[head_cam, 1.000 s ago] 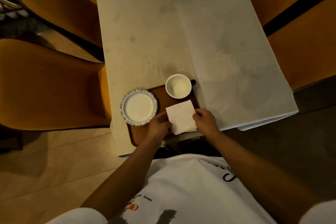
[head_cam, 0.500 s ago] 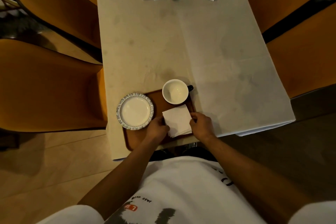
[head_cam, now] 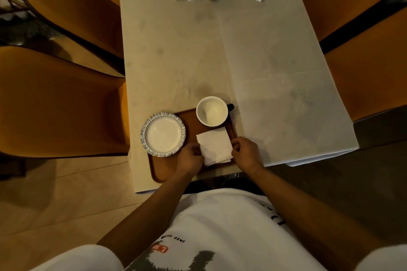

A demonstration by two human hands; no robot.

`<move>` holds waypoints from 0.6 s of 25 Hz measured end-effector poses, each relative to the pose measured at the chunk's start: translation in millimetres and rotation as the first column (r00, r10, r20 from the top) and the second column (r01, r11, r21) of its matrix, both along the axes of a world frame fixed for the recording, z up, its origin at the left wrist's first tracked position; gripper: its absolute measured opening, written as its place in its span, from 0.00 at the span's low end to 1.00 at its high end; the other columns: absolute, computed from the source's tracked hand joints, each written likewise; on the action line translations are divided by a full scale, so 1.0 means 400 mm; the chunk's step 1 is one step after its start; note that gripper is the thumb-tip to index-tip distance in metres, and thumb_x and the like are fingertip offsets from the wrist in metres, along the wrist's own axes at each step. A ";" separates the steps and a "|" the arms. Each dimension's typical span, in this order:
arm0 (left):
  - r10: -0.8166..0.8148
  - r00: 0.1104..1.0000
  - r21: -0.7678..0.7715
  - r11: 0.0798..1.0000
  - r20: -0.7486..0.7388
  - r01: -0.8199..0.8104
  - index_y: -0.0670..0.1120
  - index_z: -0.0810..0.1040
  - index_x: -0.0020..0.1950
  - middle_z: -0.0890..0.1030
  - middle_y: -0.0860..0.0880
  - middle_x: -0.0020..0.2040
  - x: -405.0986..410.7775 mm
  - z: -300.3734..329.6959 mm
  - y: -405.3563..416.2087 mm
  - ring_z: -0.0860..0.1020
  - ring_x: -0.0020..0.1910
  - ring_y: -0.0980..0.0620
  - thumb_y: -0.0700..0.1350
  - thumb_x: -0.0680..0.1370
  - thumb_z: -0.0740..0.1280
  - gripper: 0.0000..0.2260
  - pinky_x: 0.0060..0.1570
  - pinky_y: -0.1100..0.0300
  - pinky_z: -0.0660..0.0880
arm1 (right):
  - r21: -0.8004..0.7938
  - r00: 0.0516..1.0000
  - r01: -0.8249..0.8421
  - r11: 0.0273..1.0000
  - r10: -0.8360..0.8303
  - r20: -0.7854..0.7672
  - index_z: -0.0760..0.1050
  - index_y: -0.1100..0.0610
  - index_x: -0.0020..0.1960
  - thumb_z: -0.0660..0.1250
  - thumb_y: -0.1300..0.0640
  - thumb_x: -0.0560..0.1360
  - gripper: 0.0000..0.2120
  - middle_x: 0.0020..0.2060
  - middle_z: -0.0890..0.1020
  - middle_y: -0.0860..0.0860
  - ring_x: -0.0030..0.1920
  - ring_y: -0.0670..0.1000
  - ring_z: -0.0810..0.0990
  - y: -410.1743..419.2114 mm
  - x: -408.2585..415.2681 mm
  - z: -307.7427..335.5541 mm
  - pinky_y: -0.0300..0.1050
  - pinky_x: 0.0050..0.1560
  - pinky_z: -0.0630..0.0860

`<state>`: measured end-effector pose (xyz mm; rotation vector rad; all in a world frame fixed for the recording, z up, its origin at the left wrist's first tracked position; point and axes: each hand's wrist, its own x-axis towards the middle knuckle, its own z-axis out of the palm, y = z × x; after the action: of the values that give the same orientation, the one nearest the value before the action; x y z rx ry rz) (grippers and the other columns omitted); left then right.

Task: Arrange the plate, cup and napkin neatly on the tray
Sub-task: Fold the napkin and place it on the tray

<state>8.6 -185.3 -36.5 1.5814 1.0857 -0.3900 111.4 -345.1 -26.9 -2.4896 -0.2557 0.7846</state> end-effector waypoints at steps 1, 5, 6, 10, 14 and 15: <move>0.000 1.000 -0.002 1.000 0.002 0.000 0.42 0.74 0.67 0.81 0.42 0.60 0.002 -0.001 0.001 0.80 0.56 0.42 0.33 0.73 0.68 0.22 0.54 0.45 0.81 | 0.005 1.000 0.010 1.000 -0.010 -0.011 0.78 0.58 0.57 0.67 0.65 0.74 0.13 0.53 0.82 0.55 0.49 0.52 0.80 -0.002 0.002 -0.001 0.42 0.49 0.77; -0.004 1.000 -0.011 1.000 0.010 0.004 0.42 0.75 0.68 0.81 0.42 0.60 0.006 -0.001 0.002 0.80 0.56 0.41 0.32 0.73 0.67 0.23 0.55 0.43 0.80 | 0.017 0.999 0.027 0.999 -0.027 -0.020 0.78 0.58 0.57 0.67 0.65 0.74 0.12 0.52 0.83 0.55 0.48 0.51 0.80 -0.005 0.004 -0.005 0.40 0.47 0.75; 0.008 1.000 -0.010 1.000 0.018 -0.008 0.42 0.75 0.68 0.81 0.42 0.61 0.008 -0.001 0.001 0.80 0.57 0.41 0.32 0.73 0.67 0.23 0.56 0.43 0.80 | 0.016 1.000 0.030 0.999 -0.030 -0.009 0.79 0.58 0.57 0.67 0.65 0.74 0.12 0.52 0.83 0.55 0.47 0.51 0.79 -0.006 0.004 -0.006 0.40 0.47 0.75; 0.032 0.999 -0.021 0.999 0.023 -0.031 0.41 0.75 0.68 0.81 0.41 0.61 0.014 -0.006 -0.005 0.80 0.58 0.40 0.31 0.72 0.67 0.24 0.56 0.42 0.80 | 0.022 1.000 0.016 1.000 -0.016 0.018 0.79 0.58 0.57 0.66 0.64 0.75 0.12 0.52 0.83 0.56 0.48 0.52 0.80 -0.008 0.006 -0.007 0.40 0.48 0.75; 0.101 0.994 -0.081 0.992 0.041 -0.097 0.42 0.79 0.63 0.82 0.40 0.59 0.010 -0.003 -0.006 0.81 0.55 0.39 0.33 0.75 0.65 0.17 0.56 0.40 0.80 | 0.010 1.000 0.018 1.000 -0.018 0.011 0.78 0.58 0.60 0.66 0.62 0.75 0.14 0.54 0.82 0.56 0.50 0.53 0.80 -0.010 0.003 -0.001 0.41 0.49 0.74; 0.106 0.993 -0.081 0.991 0.047 -0.102 0.43 0.80 0.61 0.83 0.41 0.57 0.006 0.004 -0.003 0.81 0.54 0.39 0.33 0.75 0.64 0.16 0.56 0.40 0.80 | 0.013 0.999 0.032 0.999 -0.032 0.025 0.78 0.58 0.60 0.66 0.61 0.75 0.14 0.54 0.81 0.55 0.50 0.53 0.80 -0.005 -0.001 0.001 0.41 0.48 0.74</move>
<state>11.1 -186.3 -34.9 1.4511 1.0959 -0.3166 110.8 -347.0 -26.3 -2.4865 -0.2282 0.7368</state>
